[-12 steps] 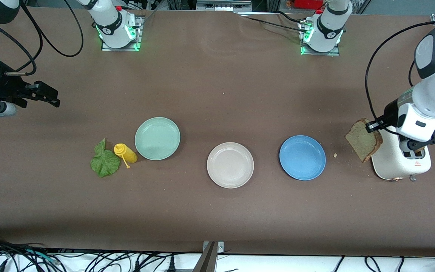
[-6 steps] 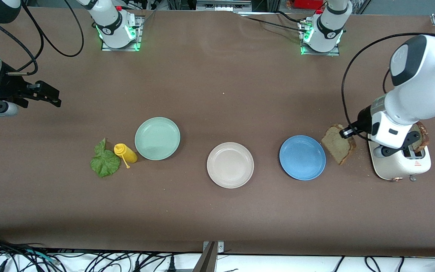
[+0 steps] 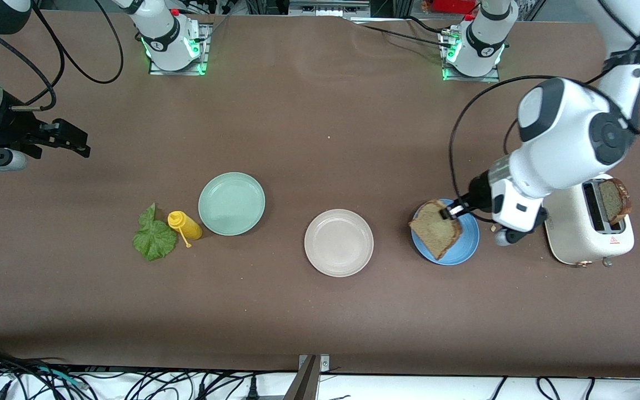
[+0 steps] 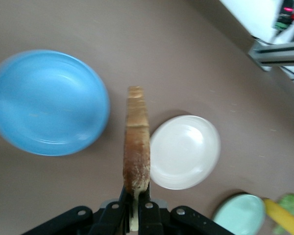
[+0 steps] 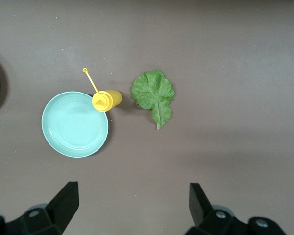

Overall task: Make sandwich in beige plate with both arms
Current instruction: 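Carry the bread slice onto the beige plate and release it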

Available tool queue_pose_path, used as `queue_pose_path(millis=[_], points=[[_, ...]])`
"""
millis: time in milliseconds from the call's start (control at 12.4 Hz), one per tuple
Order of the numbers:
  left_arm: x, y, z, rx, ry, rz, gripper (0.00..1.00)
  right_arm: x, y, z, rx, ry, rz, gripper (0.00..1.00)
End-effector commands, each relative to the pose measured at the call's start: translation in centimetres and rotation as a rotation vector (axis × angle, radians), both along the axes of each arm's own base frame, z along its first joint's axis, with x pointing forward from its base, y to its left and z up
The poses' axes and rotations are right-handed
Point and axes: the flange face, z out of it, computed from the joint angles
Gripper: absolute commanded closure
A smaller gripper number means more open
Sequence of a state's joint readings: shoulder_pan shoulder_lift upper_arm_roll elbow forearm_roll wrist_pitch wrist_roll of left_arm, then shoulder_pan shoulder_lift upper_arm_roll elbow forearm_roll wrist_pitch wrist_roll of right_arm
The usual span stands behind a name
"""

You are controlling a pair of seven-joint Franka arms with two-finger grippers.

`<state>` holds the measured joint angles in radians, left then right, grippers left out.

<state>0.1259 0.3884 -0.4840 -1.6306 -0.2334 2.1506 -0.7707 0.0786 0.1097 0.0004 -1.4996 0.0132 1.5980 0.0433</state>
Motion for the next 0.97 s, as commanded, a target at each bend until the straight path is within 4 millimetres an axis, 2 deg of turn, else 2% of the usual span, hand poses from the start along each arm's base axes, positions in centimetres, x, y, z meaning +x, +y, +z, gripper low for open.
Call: queue_pose_path(millis=[0, 242, 403, 887], points=[[-0.5, -3.7, -1.9, -0.128, -0.017, 0.068, 1.00, -0.1, 0.2, 0.5, 0.019, -0.005, -0.012, 0.00], [-2.1, -10.0, -6.5, -0.190, -0.032, 0.109, 1.00, -0.1, 0.3, 0.5, 0.020, -0.005, -0.010, 0.00], [-3.6, -11.8, -9.1, -0.188, -0.063, 0.125, 1.00, -0.1, 0.3, 0.5, 0.020, -0.005, -0.010, 0.00], [-4.6, -14.0, -14.8, -0.184, -0.072, 0.132, 1.00, -0.1, 0.3, 0.5, 0.019, -0.005, -0.012, 0.00]])
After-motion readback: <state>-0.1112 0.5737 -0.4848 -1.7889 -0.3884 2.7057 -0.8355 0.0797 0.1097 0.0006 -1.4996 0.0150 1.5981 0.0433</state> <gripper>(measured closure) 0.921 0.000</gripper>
